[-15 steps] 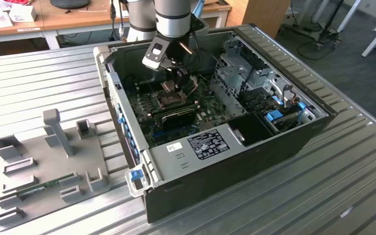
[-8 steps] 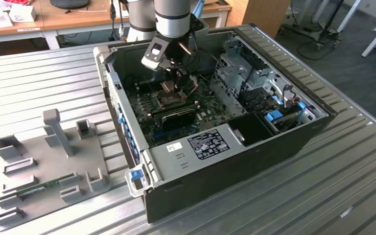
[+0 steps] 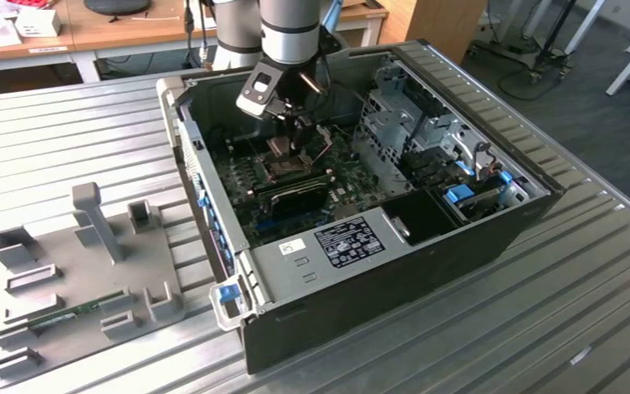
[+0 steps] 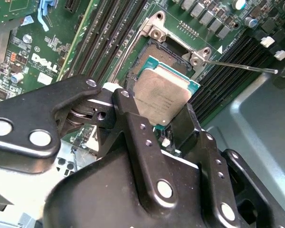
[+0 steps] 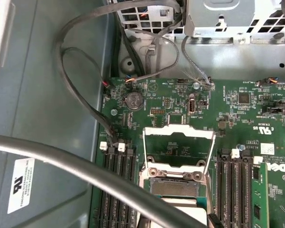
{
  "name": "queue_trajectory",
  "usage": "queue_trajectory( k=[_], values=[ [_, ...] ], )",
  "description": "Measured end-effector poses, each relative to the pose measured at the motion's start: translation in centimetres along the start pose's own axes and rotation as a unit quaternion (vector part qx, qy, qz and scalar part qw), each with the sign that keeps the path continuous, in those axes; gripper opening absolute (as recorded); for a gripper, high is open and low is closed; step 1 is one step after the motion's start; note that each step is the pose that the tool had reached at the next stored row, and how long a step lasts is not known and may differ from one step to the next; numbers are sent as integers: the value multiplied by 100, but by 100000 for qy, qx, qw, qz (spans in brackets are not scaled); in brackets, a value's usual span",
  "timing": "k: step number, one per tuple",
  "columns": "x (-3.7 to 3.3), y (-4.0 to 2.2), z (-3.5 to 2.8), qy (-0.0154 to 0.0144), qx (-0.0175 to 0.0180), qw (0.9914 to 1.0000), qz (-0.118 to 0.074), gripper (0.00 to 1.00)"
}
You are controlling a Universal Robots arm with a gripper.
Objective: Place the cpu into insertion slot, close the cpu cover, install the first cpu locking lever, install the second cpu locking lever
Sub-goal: 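Place the cpu into insertion slot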
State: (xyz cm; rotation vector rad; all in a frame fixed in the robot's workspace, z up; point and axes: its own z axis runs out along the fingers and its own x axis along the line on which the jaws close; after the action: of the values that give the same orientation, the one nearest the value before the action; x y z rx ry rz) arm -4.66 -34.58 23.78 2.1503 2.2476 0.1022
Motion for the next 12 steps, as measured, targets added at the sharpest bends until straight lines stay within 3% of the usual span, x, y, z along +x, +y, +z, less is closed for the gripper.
queue_trajectory(
  k=[4, 12],
  values=[
    [-1, -1, 34, 140, -5, 100000, 6, 54],
    [2, 8, 92, 148, -17, 99999, 473, 54]
  ],
)
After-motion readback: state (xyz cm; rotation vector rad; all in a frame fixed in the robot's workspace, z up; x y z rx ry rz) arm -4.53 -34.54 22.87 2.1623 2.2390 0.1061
